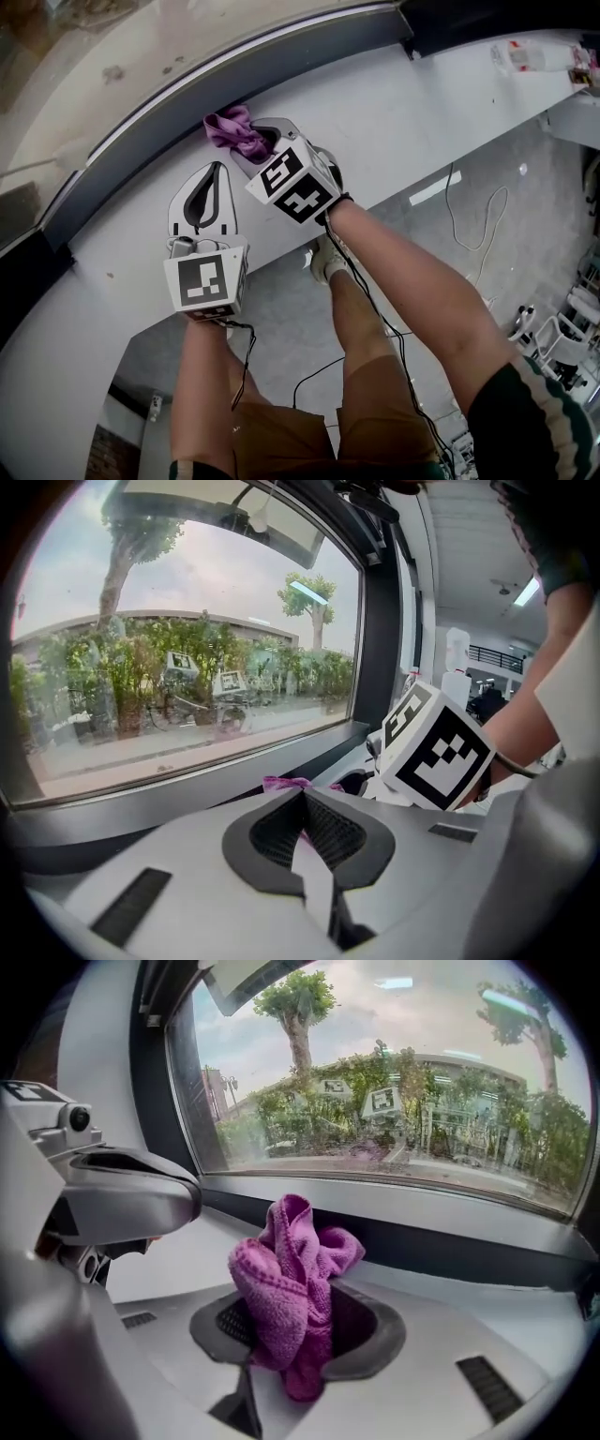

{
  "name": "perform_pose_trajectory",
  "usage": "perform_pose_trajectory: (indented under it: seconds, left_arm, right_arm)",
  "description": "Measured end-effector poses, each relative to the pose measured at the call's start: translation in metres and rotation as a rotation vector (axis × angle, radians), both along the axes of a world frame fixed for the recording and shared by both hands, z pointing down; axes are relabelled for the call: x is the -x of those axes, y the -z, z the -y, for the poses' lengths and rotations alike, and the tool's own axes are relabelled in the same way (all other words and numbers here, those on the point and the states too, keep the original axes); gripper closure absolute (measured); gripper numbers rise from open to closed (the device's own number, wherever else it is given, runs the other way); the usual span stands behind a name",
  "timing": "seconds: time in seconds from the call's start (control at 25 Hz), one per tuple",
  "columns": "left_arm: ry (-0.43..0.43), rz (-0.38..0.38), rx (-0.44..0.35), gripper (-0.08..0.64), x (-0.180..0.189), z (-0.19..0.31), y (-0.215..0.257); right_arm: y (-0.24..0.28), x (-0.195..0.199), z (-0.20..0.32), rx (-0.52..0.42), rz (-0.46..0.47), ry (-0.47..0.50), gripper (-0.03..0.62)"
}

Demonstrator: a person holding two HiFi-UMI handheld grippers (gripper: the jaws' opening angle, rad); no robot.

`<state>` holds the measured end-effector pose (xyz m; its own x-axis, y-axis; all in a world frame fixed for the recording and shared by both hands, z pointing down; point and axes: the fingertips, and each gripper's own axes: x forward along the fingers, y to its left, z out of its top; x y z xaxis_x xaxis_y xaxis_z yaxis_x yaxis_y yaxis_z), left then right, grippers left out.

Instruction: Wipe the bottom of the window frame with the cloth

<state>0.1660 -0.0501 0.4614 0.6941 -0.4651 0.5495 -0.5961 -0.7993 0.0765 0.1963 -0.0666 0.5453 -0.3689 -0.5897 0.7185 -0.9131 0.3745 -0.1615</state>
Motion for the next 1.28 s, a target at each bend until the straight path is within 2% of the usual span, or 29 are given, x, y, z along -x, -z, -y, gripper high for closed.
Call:
perform_pose_trajectory:
  seconds: [0.4,0.56,0.8,1.28]
  left_arm:
    - [-0.051,0.01,0.017,0.557,-0.051,-0.017,-0.01]
    - [-0.058,-0.024,0.036,0.557,-0.069,-0.022,-0.014]
    - [-0.091,-0.03,0.047,0.557,-0.12,-0.03,-0.027]
    - [-0.122,-0.034,0.054,0.557,-0.134,-0.034,-0.016]
  right_arm:
    - [-0.003,-0.062,-0.013,-0.008,-0.005,-0.076,0.43]
    - [-0.004,-0.086,-0.019,-0.003,-0.01,-0.099,0.429]
    - [-0.014,-0.142,-0.027,0.004,-0.02,-0.139,0.43]
    - [0.004,-0.167,-0.033,0.004,-0.056,-0.169,0.429]
